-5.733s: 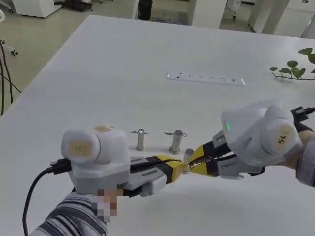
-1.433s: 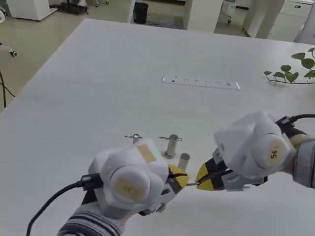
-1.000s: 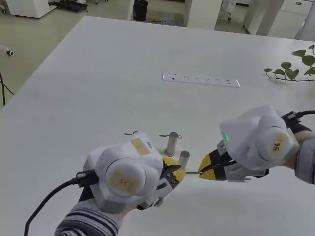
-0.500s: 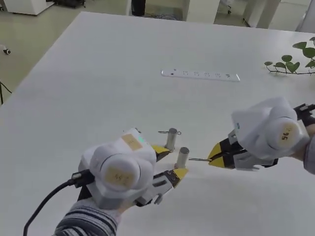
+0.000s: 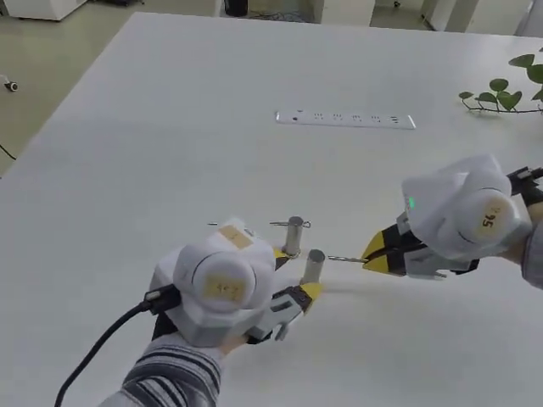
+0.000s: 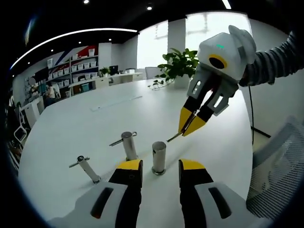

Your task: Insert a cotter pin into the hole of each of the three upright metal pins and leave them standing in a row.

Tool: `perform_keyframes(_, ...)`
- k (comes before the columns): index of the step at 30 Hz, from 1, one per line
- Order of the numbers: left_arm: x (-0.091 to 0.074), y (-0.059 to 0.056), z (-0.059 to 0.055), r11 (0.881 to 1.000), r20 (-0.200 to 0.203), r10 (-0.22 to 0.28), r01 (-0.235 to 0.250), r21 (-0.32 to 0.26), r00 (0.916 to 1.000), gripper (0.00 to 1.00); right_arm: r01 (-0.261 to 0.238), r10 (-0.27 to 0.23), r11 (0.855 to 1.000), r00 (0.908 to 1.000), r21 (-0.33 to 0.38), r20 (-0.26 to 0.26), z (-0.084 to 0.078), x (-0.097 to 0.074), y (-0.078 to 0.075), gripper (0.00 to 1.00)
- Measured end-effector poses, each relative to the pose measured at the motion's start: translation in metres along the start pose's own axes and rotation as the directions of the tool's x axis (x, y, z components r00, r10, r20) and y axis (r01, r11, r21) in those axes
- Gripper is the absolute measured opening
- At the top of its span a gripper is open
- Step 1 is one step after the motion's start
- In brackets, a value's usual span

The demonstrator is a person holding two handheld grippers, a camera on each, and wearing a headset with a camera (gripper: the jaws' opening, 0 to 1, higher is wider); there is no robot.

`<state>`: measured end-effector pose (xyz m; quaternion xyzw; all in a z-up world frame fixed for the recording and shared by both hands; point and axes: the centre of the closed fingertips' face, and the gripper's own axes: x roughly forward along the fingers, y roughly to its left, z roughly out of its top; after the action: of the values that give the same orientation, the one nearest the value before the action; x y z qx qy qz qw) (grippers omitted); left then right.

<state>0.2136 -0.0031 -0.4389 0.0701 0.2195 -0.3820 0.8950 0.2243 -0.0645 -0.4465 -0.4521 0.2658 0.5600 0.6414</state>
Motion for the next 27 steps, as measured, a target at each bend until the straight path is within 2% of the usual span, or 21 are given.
perform_keyframes(7, 0.015, 0.003, -0.007, 0.999, -0.019, 0.009, -0.010, -0.035, 0.9998, 0.24, -0.007, 0.007, 1.000, 0.9999, -0.002, 0.010, -0.001, 0.005, -0.002, 0.00)
perform_keyframes(15, 0.029, 0.002, -0.013, 0.999, -0.033, 0.007, -0.009, -0.047, 0.9994, 0.21, -0.016, 0.016, 1.000, 0.9996, -0.002, 0.022, -0.001, 0.010, -0.003, 0.00)
perform_keyframes(23, 0.036, 0.001, -0.014, 0.997, -0.034, 0.003, -0.006, -0.081, 0.9994, 0.16, -0.020, 0.021, 1.000, 0.9990, -0.015, 0.038, 0.008, 0.009, -0.002, 0.00)
perform_keyframes(27, 0.036, 0.000, -0.015, 0.997, -0.031, 0.003, -0.006, -0.080, 0.9995, 0.15, -0.022, 0.023, 1.000, 0.9990, -0.018, 0.039, 0.009, 0.009, -0.001, 0.00)
